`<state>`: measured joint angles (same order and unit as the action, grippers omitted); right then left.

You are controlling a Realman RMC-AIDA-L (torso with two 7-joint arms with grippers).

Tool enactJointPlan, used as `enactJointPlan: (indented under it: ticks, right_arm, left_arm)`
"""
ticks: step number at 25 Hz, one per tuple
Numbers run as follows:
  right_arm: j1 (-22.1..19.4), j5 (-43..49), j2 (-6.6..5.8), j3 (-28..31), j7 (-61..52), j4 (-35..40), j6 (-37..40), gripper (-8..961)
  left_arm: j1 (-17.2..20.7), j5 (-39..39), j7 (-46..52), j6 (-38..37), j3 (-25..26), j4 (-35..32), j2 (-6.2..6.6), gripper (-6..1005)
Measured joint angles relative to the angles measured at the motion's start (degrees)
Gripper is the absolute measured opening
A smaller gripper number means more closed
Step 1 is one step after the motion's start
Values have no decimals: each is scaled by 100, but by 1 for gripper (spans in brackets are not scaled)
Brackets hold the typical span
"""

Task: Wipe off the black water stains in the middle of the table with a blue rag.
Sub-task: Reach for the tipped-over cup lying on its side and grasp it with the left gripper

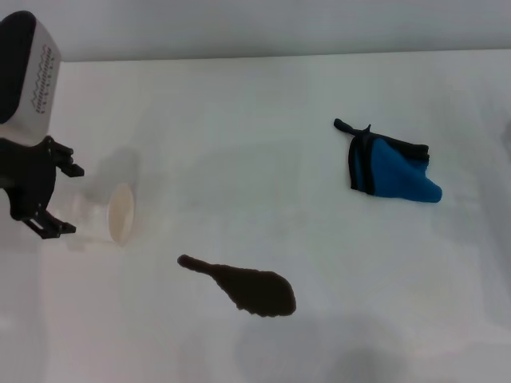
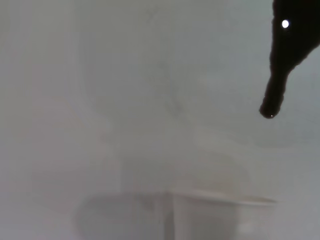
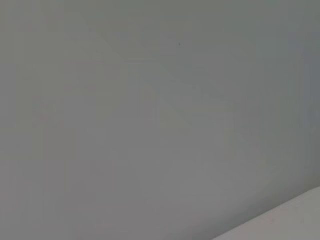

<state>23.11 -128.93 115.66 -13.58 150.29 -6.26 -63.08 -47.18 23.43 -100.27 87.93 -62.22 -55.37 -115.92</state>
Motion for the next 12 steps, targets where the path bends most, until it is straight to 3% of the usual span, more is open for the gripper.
enactJointPlan:
  ticks: [12]
  right_arm:
    - [-78, -8, -10, 14, 0, 20, 34, 871]
  left_arm:
    - [47, 1, -1, -414, -206, 134, -140, 885]
